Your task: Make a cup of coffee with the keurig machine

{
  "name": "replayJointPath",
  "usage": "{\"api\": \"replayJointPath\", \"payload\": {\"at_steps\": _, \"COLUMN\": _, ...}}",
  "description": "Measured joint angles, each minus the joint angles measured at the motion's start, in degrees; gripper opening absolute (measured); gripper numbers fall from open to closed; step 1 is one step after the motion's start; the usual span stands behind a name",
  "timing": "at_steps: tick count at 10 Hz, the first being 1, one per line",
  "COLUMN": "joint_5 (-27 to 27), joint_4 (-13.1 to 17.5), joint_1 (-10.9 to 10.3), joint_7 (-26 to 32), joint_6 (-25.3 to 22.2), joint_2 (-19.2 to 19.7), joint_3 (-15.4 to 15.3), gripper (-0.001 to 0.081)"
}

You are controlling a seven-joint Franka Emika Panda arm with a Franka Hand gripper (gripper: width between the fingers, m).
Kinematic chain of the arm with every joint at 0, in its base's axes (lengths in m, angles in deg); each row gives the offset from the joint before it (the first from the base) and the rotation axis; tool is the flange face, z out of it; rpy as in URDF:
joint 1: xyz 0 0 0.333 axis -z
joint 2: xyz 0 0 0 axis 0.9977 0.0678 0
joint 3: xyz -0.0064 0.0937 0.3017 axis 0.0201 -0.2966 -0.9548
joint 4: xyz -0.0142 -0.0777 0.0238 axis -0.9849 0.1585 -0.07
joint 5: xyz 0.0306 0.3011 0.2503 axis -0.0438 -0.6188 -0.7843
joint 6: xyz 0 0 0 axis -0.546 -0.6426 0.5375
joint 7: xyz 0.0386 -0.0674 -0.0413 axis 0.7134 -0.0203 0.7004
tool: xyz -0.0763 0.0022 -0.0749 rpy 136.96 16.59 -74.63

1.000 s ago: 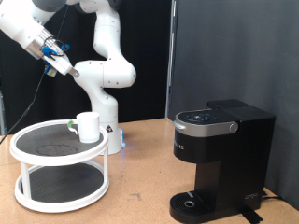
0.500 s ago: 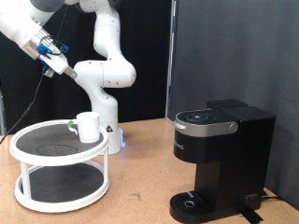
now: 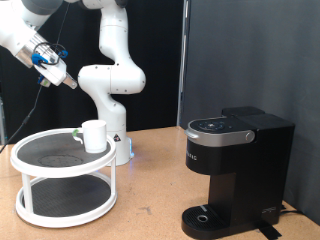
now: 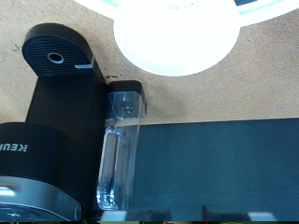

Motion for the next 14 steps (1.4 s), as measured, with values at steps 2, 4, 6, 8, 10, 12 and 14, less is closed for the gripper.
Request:
{"api": "replayJointPath", "payload": {"at_steps": 2, "joint_5": 0.4, "joint_4": 0.2, "joint_1": -0.3, "joint_7": 0.8, "joint_6": -0.3, "joint_2": 1.1, "joint_3": -0.3, "gripper": 0.0000}}
{"api": "replayJointPath", "payload": {"at_steps": 4, "joint_5": 1.1, "joint_4": -1.3, "joint_1": -0.3, "joint_7": 0.8, "joint_6": 1.7, "joint_2": 1.4, "joint_3": -1.0, "gripper": 0.0000}}
{"api": "replayJointPath", "payload": {"at_steps": 6, "joint_5": 1.4, "joint_4": -4.6, "joint_1": 0.0, "joint_7": 0.6, "joint_6": 6.7, "joint_2": 1.4, "joint_3": -1.2, "gripper": 0.0032}}
{"api": "replayJointPath", "payload": {"at_steps": 8, "joint_5": 2.6, "joint_4": -8.1, "joint_1": 0.3, "joint_7": 0.7, "joint_6": 11.0, "joint_2": 1.4, "joint_3": -1.2, "gripper": 0.0170}}
{"api": "replayJointPath", "payload": {"at_steps": 10, "joint_5": 3.5, "joint_4": -11.4, "joint_1": 0.6, "joint_7": 0.9, "joint_6": 15.4, "joint_2": 1.5, "joint_3": -1.1, "gripper": 0.0306}}
{"api": "replayJointPath", "payload": {"at_steps": 12, "joint_5": 3.5, "joint_4": -14.2, "joint_1": 0.6, "joint_7": 1.7, "joint_6": 18.9, "joint_2": 1.6, "joint_3": -0.8, "gripper": 0.0630}}
{"api": "replayJointPath", "payload": {"at_steps": 14, "joint_5": 3.3, "joint_4": -15.9, "joint_1": 0.6, "joint_7": 3.0, "joint_6": 21.6, "joint_2": 1.6, "joint_3": -0.5, "gripper": 0.0713}}
